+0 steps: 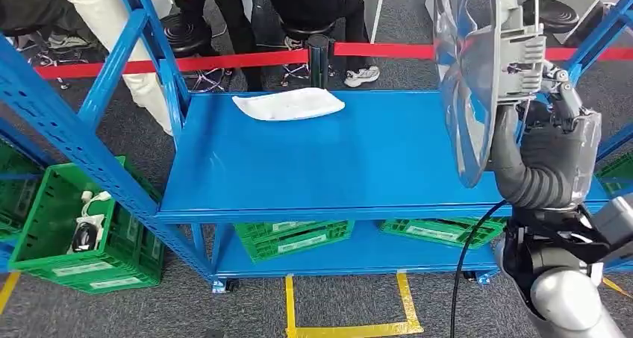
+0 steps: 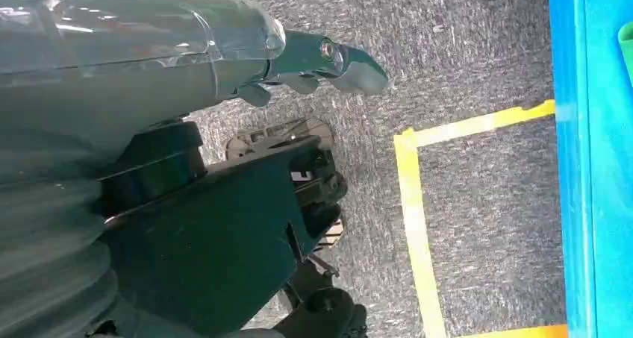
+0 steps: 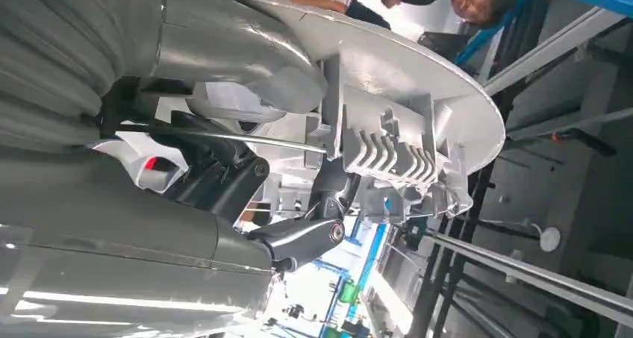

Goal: Take the parts from the cabinet and place them on the table.

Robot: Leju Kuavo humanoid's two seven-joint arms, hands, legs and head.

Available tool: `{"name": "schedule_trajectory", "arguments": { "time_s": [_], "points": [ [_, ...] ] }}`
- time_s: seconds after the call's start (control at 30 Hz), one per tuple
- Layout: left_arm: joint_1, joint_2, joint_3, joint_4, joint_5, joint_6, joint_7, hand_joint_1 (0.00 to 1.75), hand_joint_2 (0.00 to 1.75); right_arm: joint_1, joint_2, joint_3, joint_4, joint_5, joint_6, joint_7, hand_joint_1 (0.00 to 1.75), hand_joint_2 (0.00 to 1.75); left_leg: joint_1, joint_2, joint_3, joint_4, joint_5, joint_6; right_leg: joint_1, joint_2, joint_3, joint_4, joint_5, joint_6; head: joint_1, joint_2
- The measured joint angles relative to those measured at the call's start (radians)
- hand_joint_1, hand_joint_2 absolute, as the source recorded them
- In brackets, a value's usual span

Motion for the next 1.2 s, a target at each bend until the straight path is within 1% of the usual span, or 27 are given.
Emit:
{"name": "schedule_trajectory", "arguments": {
  "time_s": [0.07, 0.23, 0.3, 0.33, 0.37, 0.4, 0.47, 0.5, 0.53, 0.57, 0.6, 0.63, 0.67, 0.7, 0.73, 0.8, 0.83, 0.87, 0.9, 0.93, 0.97, 1.0, 1.03, 1.07, 1.1, 1.17, 1.2],
  "points": [
    [0.0, 0.002, 0.0, 0.0, 0.0, -0.002, 0.004, 0.0, 1.75, 0.002, 0.004, 0.001, 0.0, 0.0, 0.001, -0.005, 1.75, 1.75, -0.004, 0.0, 0.0, 0.001, -0.001, 0.002, -0.003, 0.0, 0.0, 0.0, 0.0, 0.001, 0.0, 0.0],
    [0.0, 0.007, 0.0, 0.0, 0.0, -0.002, 0.009, 0.0, 1.75, 0.004, 0.013, 0.001, 0.0, -0.001, 0.0, -0.018, 1.75, 1.75, -0.011, 0.002, -0.001, 0.006, -0.006, 0.011, -0.011, 0.0, 0.0, -0.001, -0.001, 0.013, -0.002, 0.0],
    [0.0, 0.01, 0.0, 0.0, 0.0, -0.002, 0.009, 0.0, 1.75, 0.004, 0.016, 0.001, 0.0, -0.003, 0.0, -0.021, 1.75, 1.75, -0.015, 0.003, -0.001, 0.006, -0.003, 0.02, -0.014, 0.001, 0.004, -0.008, 0.006, 0.022, -0.004, 0.0],
    [-0.001, 0.01, 0.0, 0.0, 0.0, -0.002, 0.008, 0.0, 1.75, 0.004, 0.018, 0.0, 0.0, -0.004, 0.0, -0.021, 1.75, 1.75, -0.013, 0.004, 0.002, -0.006, 0.004, 0.03, -0.013, 0.003, 0.007, -0.011, 0.009, 0.027, -0.005, 0.0],
    [-0.002, 0.011, 0.0, 0.0, -0.001, -0.002, 0.008, 0.0, 1.75, 0.005, 0.018, 0.0, 0.0, -0.004, -0.001, -0.021, 1.75, 1.75, -0.005, 0.007, 0.007, -0.017, 0.013, 0.035, -0.014, 0.003, 0.002, -0.002, -0.011, 0.025, -0.003, 0.0],
    [-0.003, 0.011, 0.0, 0.0, -0.002, -0.002, 0.008, 0.0, 1.75, 0.004, 0.018, 0.0, 0.0, -0.004, -0.001, -0.021, 1.75, 1.75, -0.005, 0.007, 0.007, -0.021, 0.015, 0.037, -0.012, 0.003, -0.013, 0.031, -0.039, 0.024, 0.002, 0.0],
    [-0.003, 0.009, 0.0, 0.0, -0.002, -0.002, 0.009, 0.0, 1.75, 0.005, 0.019, 0.0, 0.0, -0.004, -0.001, -0.023, 1.75, 1.75, -0.007, 0.009, 0.005, -0.02, 0.016, 0.039, -0.011, 0.005, -0.084, 0.2, -0.128, 0.026, 0.011, 0.0],
    [-0.003, 0.009, 0.0, 0.0, -0.002, -0.002, 0.009, 0.0, 1.75, 0.006, 0.02, 0.0, 0.001, -0.005, -0.001, -0.024, 1.75, 1.75, -0.009, 0.009, 0.004, -0.02, 0.016, 0.039, -0.011, 0.005, -0.115, 0.269, -0.15, 0.027, 0.01, 0.0],
    [-0.002, 0.009, 0.0, 0.0, -0.002, -0.002, 0.009, 0.0, 1.75, 0.007, 0.021, 0.0, 0.001, -0.005, -0.001, -0.024, 1.75, 1.75, -0.009, 0.009, 0.004, -0.019, 0.016, 0.039, -0.011, 0.005, -0.13, 0.303, -0.149, 0.027, 0.01, 0.0],
    [-0.003, 0.009, 0.0, 0.0, -0.002, -0.002, 0.009, 0.0, 1.75, 0.008, 0.021, 0.0, 0.001, -0.005, -0.001, -0.024, 1.75, 1.75, -0.009, 0.009, 0.004, -0.019, 0.016, 0.039, -0.011, 0.005, -0.123, 0.29, -0.122, 0.026, 0.01, 0.0],
    [-0.003, 0.009, 0.0, 0.0, -0.002, -0.002, 0.009, 0.0, 1.75, 0.007, 0.021, 0.0, 0.001, -0.005, -0.001, -0.024, 1.75, 1.75, -0.009, 0.007, 0.004, -0.017, 0.017, 0.038, -0.012, 0.004, -0.1, 0.236, -0.076, 0.024, 0.01, 0.0],
    [-0.004, 0.008, 0.0, 0.0, -0.002, -0.002, 0.009, 0.0, 1.75, 0.007, 0.021, 0.0, 0.001, -0.006, -0.001, -0.024, 1.75, 1.75, -0.007, 0.005, 0.005, -0.015, 0.017, 0.036, -0.012, 0.004, -0.059, 0.143, -0.02, 0.022, 0.011, 0.0],
    [-0.004, 0.006, 0.0, 0.0, -0.002, -0.002, 0.009, 0.0, 1.75, 0.007, 0.021, 0.0, 0.001, -0.006, -0.002, -0.024, 1.75, 1.75, -0.007, 0.004, 0.004, -0.012, 0.015, 0.032, -0.012, 0.005, -0.022, 0.056, 0.019, 0.019, 0.014, 0.0],
    [-0.005, 0.006, 0.0, 0.0, -0.002, -0.001, 0.009, 0.0, 1.75, 0.006, 0.022, 0.0, 0.001, -0.006, -0.002, -0.025, 1.75, 1.75, -0.011, 0.003, -0.004, -0.01, 0.018, 0.023, -0.008, 0.009, -0.003, 0.03, 0.002, 0.015, 0.014, 0.0],
    [-0.006, 0.005, 0.0, 0.0, -0.002, -0.002, 0.01, 0.0, 1.75, 0.007, 0.022, 0.0, 0.0, -0.006, -0.002, -0.025, 1.75, 1.75, -0.011, 0.002, -0.012, -0.008, 0.025, 0.015, -0.004, 0.011, -0.007, 0.018, 0.01, 0.01, 0.011, 0.0],
    [-0.005, 0.005, 0.0, 0.0, -0.003, -0.002, 0.01, 0.0, 1.75, 0.006, 0.023, 0.0, 0.0, -0.006, -0.002, -0.026, 1.75, 1.75, -0.007, 0.002, -0.018, -0.009, 0.035, -0.001, 0.0, 0.01, -0.017, 0.018, 0.007, 0.001, 0.012, 0.0],
    [-0.005, 0.005, 0.0, 0.0, -0.003, -0.001, 0.01, 0.0, 1.75, 0.006, 0.024, 0.0, 0.0, -0.006, -0.002, -0.026, 1.75, 1.75, -0.008, 0.002, -0.019, -0.01, 0.04, -0.009, 0.001, 0.009, -0.02, 0.015, 0.013, -0.009, 0.008, 0.0],
    [-0.005, 0.006, 0.0, 0.0, -0.003, -0.001, 0.01, 0.0, 1.75, 0.006, 0.024, 0.0, 0.0, -0.006, -0.002, -0.026, 1.75, 1.75, -0.004, 0.001, -0.025, -0.001, 0.024, -0.013, -0.005, 0.0, -0.021, 0.006, 0.022, -0.023, 0.006, 0.0],
    [-0.005, 0.006, 0.0, 0.0, -0.003, -0.002, 0.01, 0.0, 1.75, 0.006, 0.026, 0.0, 0.001, -0.006, -0.002, -0.026, 1.75, 1.75, -0.006, 0.001, -0.035, 0.027, -0.014, -0.016, -0.002, -0.002, -0.026, 0.006, 0.028, -0.032, 0.002, 0.0],
    [-0.006, 0.006, 0.0, 0.0, -0.003, -0.002, 0.01, 0.0, 1.75, 0.005, 0.026, 0.0, 0.0, -0.006, -0.002, -0.026, 1.75, 1.75, -0.006, 0.0, -0.054, 0.085, -0.064, -0.018, -0.001, -0.003, -0.033, 0.006, 0.032, -0.038, -0.007, 0.0],
    [-0.006, 0.006, 0.0, 0.0, -0.003, -0.001, 0.01, 0.0, 1.75, 0.005, 0.028, 0.0, 0.0, -0.006, -0.003, -0.027, 1.75, 1.75, -0.006, -0.002, -0.078, 0.164, -0.113, -0.021, 0.002, -0.005, -0.04, 0.008, 0.037, -0.041, -0.013, 0.0],
    [-0.006, 0.006, 0.0, 0.0, -0.003, -0.002, 0.01, 0.0, 1.75, 0.005, 0.029, 0.0, 0.001, -0.006, -0.003, -0.027, 1.75, 1.75, -0.006, -0.003, -0.1, 0.235, -0.149, -0.022, 0.005, -0.006, -0.048, 0.009, 0.042, -0.043, -0.014, 0.0],
    [-0.006, 0.006, 0.0, 0.0, -0.003, -0.001, 0.012, 0.0, 1.75, 0.005, 0.03, 0.0, 0.001, -0.006, -0.003, -0.027, 1.75, 1.75, -0.006, -0.003, -0.107, 0.275, -0.162, -0.022, 0.007, -0.007, -0.058, 0.011, 0.049, -0.043, -0.015, 0.0],
    [-0.006, 0.006, 0.0, 0.0, -0.003, -0.002, 0.014, 0.0, 1.75, 0.005, 0.032, 0.0, 0.001, -0.007, -0.003, -0.027, 1.75, 1.75, -0.006, -0.003, -0.094, 0.27, -0.15, -0.021, 0.009, -0.007, -0.066, 0.012, 0.055, -0.043, -0.016, 0.0],
    [-0.006, 0.006, 0.0, 0.0, -0.003, -0.001, 0.016, 0.0, 1.75, 0.005, 0.032, 0.0, 0.001, -0.008, -0.003, -0.027, 1.75, 1.75, -0.006, -0.003, -0.059, 0.227, -0.12, -0.018, 0.01, -0.007, -0.075, 0.015, 0.061, -0.041, -0.017, 0.0],
    [-0.007, 0.006, 0.0, 0.0, -0.003, -0.001, 0.016, 0.0, 1.75, 0.005, 0.033, 0.0, 0.001, -0.008, -0.003, -0.027, 1.75, 1.75, -0.006, -0.004, 0.054, 0.061, -0.051, -0.008, 0.011, -0.007, -0.087, 0.018, 0.07, -0.036, -0.018, 0.0],
    [-0.01, 0.007, 0.0, 0.0, -0.003, -0.001, 0.017, 0.0, 1.75, 0.006, 0.034, 0.0, 0.001, -0.008, -0.003, -0.027, 1.75, 1.75, -0.007, -0.006, 0.094, -0.013, -0.067, -0.001, 0.012, -0.007, -0.091, 0.02, 0.074, -0.031, -0.018, 0.0]
  ]
}}
